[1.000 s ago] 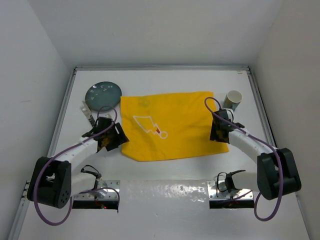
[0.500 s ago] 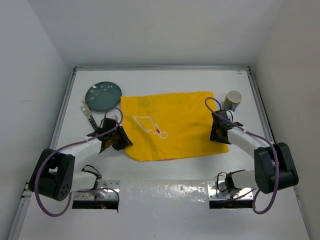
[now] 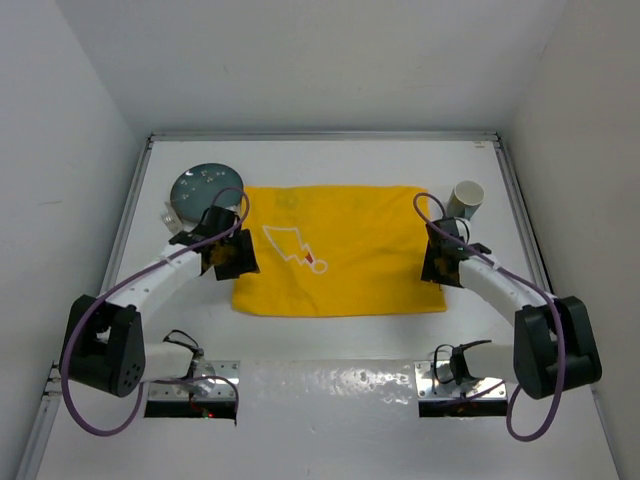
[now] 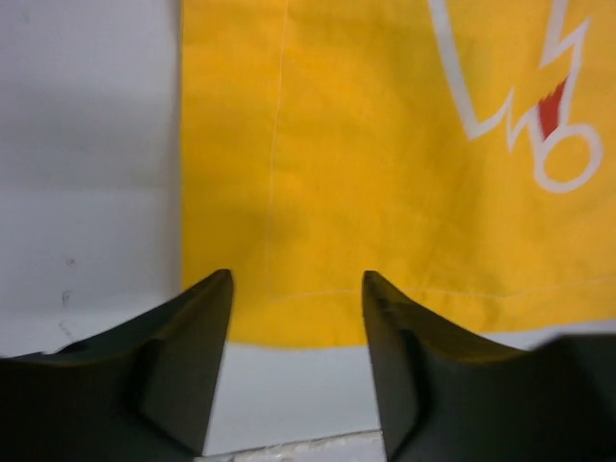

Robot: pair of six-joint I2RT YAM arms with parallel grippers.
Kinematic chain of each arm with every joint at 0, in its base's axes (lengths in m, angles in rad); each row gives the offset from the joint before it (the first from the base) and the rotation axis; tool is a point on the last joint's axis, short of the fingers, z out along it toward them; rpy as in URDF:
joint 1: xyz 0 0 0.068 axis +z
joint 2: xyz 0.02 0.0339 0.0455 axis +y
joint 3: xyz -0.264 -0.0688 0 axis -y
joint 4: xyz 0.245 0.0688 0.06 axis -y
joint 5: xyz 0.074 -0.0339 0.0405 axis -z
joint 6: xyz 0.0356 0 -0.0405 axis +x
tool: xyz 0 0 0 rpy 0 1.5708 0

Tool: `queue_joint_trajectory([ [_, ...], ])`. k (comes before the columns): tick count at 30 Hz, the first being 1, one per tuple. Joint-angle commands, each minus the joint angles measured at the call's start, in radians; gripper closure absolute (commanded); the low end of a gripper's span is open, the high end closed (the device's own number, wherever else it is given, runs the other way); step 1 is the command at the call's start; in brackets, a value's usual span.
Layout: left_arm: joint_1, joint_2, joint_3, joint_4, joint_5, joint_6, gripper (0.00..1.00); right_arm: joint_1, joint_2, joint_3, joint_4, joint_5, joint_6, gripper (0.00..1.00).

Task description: Set the dinner table for one person

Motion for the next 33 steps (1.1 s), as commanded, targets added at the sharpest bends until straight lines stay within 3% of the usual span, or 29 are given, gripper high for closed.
queue_joint_trajectory([
  [1, 0.000, -0.013, 0.005, -0.088, 0.029, 0.029, 0.43, 0.001, -0.046, 0.054, -0.015, -0.002, 0.003, 0.44],
  [3, 0.000, -0.033, 0.013, -0.092, 0.020, 0.037, 0.38, 0.001, -0.052, 0.055, -0.012, -0.011, -0.003, 0.45],
  [10, 0.000, -0.018, 0.074, 0.096, -0.007, 0.055, 0.40, 0.001, -0.005, 0.058, 0.093, -0.128, -0.052, 0.57],
  [18, -0.009, 0.243, 0.104, 0.274, 0.073, 0.037, 0.43, 0.001, 0.148, 0.100, 0.160, -0.201, -0.103, 0.57],
  [24, -0.009, 0.301, 0.022, 0.311, 0.089, -0.023, 0.45, -0.005, 0.205, 0.094, 0.066, -0.202, -0.081, 0.60],
  [33, -0.005, 0.226, -0.146, 0.322, 0.116, -0.081, 0.44, -0.045, 0.150, 0.052, -0.124, -0.094, 0.009, 0.65],
])
